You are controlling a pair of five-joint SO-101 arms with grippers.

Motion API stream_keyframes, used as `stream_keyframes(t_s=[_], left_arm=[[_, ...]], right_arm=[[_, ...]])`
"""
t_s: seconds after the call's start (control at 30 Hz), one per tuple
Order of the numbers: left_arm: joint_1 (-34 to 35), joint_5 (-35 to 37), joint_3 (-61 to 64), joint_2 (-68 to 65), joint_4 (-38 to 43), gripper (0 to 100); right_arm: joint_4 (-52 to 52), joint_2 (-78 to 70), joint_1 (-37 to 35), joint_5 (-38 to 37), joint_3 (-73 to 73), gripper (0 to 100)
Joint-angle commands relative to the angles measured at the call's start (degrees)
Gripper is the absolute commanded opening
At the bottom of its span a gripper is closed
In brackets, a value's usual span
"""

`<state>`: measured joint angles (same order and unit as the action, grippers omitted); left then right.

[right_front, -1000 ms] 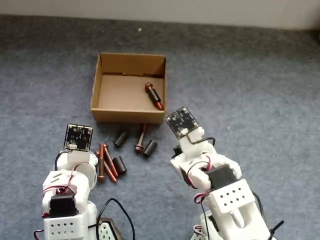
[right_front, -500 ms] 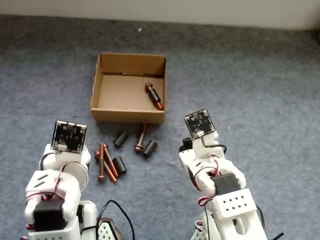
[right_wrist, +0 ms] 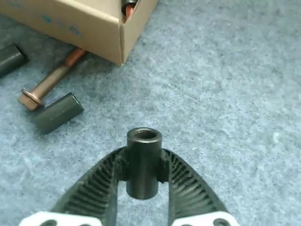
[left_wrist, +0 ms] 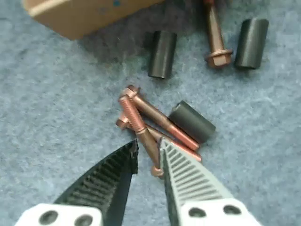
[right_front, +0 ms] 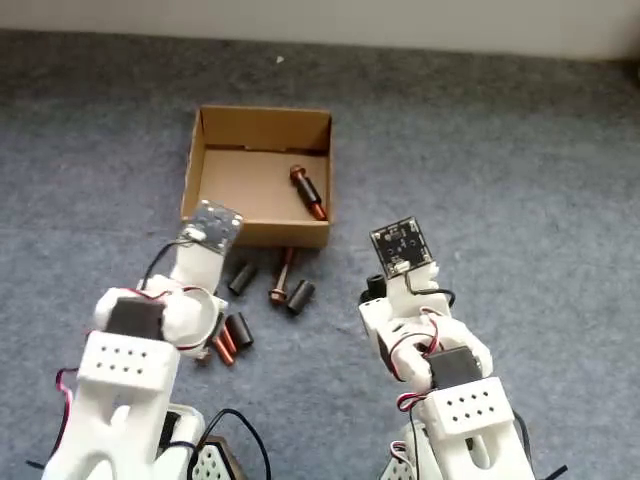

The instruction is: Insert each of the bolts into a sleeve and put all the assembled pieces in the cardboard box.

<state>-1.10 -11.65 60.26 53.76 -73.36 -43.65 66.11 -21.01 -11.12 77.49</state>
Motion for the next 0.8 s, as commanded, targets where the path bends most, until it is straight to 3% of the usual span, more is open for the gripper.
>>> stream_keyframes(t_s=[0.0, 0.13, 0.3, 0.53, 0.77], left_arm=[[-3.82, 9.41, -2.68, -8.48, 2.99, 14], [-5.41, 18.11, -2.68, -13.41, 8.09, 14], [-6.73, 23.38, -2.68, -16.92, 10.64, 14], [-5.67, 24.26, -2.95, -25.1, 13.89, 14], [3.82, 23.91, -4.7, -34.95, 19.96, 14]], right_arm=[[1.27, 1.36, 0.4, 0.26, -0.57, 0.5], [1.27, 1.36, 0.22, 0.26, -0.57, 0.5], [1.27, 1.36, 0.22, 0.18, -0.57, 0.5], [1.27, 1.27, 0.22, 0.18, -0.57, 0.5], [1.27, 1.19, 0.22, 0.18, -0.57, 0.5]])
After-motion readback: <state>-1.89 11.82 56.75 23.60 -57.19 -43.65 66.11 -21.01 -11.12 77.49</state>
